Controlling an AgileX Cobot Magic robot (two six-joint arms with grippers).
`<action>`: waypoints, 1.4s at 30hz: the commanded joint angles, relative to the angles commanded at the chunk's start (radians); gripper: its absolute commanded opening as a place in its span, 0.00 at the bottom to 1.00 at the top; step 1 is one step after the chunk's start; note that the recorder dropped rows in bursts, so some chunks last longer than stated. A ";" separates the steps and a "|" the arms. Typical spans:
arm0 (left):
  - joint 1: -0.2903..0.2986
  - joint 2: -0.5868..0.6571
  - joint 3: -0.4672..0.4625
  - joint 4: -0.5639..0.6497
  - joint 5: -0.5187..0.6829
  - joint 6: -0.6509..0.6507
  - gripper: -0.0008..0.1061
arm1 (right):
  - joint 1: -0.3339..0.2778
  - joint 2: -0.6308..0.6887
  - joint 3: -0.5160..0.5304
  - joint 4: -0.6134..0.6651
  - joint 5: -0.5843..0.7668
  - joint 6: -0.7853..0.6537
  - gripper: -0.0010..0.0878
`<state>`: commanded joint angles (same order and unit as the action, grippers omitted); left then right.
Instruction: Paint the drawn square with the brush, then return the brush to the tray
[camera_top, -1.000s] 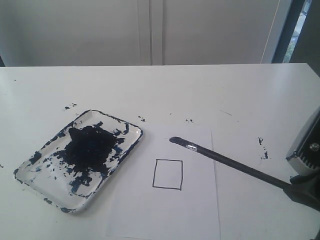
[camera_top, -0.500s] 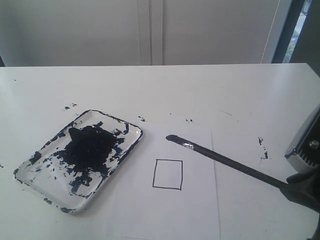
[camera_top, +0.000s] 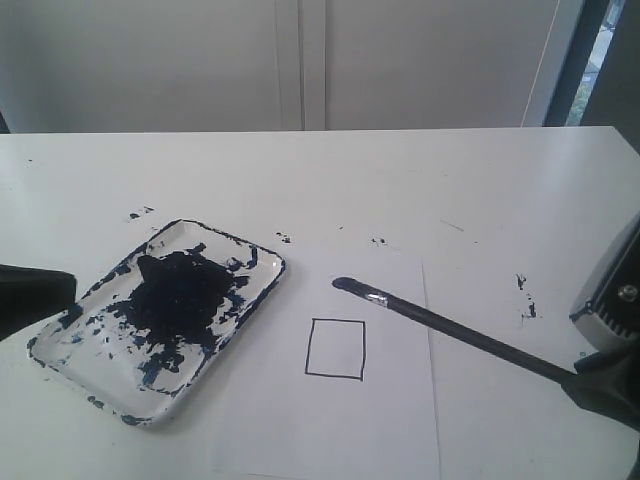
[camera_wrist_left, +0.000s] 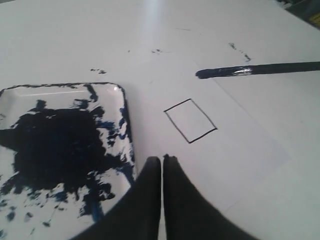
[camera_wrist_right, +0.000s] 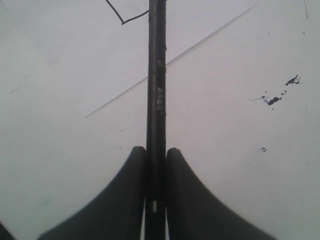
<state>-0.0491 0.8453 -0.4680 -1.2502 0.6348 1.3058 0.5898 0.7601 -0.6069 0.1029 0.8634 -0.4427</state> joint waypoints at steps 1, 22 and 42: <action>0.000 0.025 0.000 -0.025 0.002 0.018 0.07 | 0.000 0.000 0.000 0.000 -0.005 0.000 0.01; -0.121 0.318 -0.023 -0.454 0.064 0.557 0.01 | 0.000 0.000 0.000 0.000 -0.047 0.000 0.01; -0.502 0.592 -0.055 -0.361 -0.262 0.631 0.01 | 0.000 0.000 0.000 -0.023 -0.055 0.034 0.01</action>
<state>-0.5511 1.4374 -0.5233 -1.6110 0.3732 1.9371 0.5898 0.7601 -0.6069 0.0804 0.8081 -0.4088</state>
